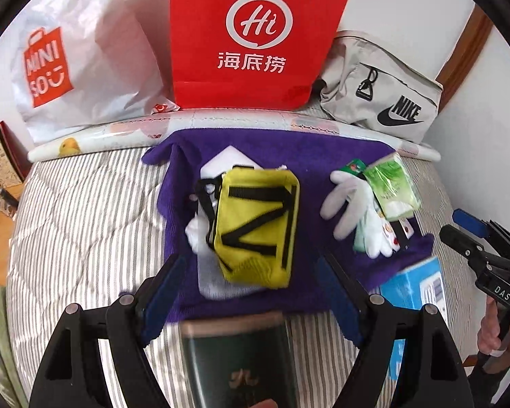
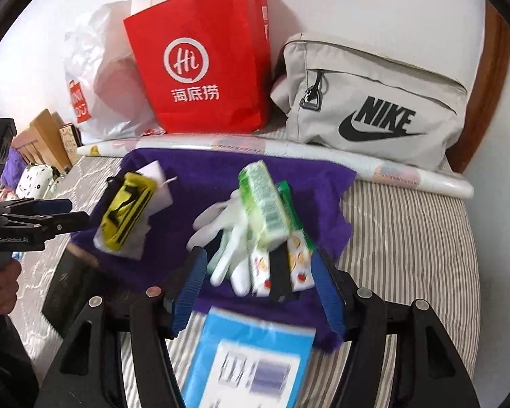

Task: Organize soft objects

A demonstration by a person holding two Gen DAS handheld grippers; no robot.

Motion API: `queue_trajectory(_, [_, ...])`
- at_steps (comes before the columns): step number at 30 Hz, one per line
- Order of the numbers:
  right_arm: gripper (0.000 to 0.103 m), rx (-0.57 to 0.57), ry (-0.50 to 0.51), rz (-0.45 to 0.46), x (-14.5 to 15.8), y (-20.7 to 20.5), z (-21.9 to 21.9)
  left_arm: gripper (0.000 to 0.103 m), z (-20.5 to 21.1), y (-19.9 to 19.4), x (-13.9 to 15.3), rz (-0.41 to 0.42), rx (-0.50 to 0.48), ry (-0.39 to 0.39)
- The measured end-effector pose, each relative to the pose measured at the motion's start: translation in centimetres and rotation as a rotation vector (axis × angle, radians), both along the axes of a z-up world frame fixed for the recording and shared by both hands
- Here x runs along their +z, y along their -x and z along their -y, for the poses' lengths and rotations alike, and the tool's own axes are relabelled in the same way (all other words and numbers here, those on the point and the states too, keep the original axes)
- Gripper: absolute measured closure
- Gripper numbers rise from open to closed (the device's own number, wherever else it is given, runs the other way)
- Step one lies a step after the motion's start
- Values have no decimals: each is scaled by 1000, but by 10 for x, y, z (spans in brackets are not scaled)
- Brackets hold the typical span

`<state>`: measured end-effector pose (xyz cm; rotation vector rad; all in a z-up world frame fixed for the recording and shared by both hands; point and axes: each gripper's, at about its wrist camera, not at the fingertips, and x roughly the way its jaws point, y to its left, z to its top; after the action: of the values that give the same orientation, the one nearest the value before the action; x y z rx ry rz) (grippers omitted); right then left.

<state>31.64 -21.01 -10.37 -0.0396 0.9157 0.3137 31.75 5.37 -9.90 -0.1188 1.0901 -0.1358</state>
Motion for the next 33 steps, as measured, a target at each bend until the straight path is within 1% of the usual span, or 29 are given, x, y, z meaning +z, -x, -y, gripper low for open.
queue_trajectory(3, [40, -4, 8, -10, 5, 20, 0, 24, 1, 20, 8, 16, 8, -16])
queue_trajectory(6, [39, -11, 25, 5, 12, 42, -1, 24, 3, 40, 17, 34, 16, -38])
queue_trajectory(12, [36, -22, -29, -12, 22, 82, 1, 22, 10, 84, 34, 63, 30, -74])
queue_trajectory(14, [36, -42, -25, -10, 25, 94, 2, 19, 13, 98, 40, 74, 32, -84])
queue_trajectory(16, [30, -63, -15, -7, 28, 107, 3, 18, 15, 113, 47, 91, 45, -95])
queue_trajectory(18, [22, -83, -14, 9, 32, 123, 5, 18, 17, 127, 53, 106, 52, -95])
queue_trajectory(20, [17, -98, -17, 19, 36, 136, 7, 18, 20, 144, 60, 127, 52, -95])
queue_trajectory(25, [16, -131, -9, 21, 45, 174, 12, 18, 34, 185, 73, 171, 56, -133])
queue_trajectory(30, [12, -148, -42, 43, 53, 211, 19, 18, 46, 219, 82, 213, 47, -123])
queue_trajectory(33, [12, -144, -64, 52, 55, 231, 20, 17, 50, 237, 85, 231, 52, -129])
